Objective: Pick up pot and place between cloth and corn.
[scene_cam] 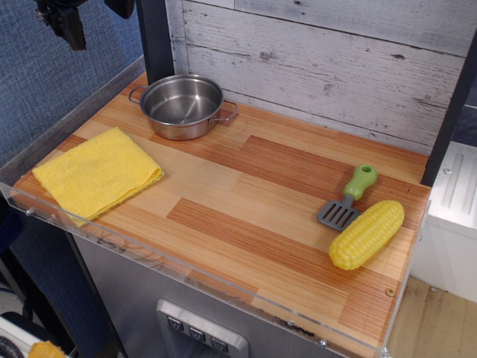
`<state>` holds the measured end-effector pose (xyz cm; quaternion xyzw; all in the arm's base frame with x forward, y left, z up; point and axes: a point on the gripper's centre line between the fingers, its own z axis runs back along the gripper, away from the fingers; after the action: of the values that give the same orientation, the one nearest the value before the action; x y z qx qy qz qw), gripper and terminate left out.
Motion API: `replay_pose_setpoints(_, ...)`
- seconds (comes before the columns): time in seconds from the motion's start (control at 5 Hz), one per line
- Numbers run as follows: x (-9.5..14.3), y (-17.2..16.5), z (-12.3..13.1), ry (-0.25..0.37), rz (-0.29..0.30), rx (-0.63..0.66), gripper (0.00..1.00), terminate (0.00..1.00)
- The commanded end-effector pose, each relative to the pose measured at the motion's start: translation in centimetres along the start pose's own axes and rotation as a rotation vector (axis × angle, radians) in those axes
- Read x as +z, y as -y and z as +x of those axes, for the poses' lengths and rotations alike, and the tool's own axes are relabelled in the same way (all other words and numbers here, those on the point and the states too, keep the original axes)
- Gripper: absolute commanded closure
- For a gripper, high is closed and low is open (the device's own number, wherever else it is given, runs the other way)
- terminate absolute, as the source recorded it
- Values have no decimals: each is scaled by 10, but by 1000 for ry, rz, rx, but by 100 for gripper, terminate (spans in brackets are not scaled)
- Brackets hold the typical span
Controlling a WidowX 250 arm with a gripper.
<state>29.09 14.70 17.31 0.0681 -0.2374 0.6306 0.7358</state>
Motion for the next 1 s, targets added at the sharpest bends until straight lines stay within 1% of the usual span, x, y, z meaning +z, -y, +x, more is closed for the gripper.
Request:
replay_pose_setpoints(0.0,0,0,0,0,0,0,0,0)
replay_pose_setpoints(0.2,-5,-21,16,12,41,16,0,0)
replay_pose_setpoints(0.4,-13,-38,21,27,76,59,0,0)
replay_pose_setpoints(0.6,-34,-45,14,-27,11,139,0,0)
replay_pose_setpoints(0.8,-65,-38,2,-15,33,116,0,0)
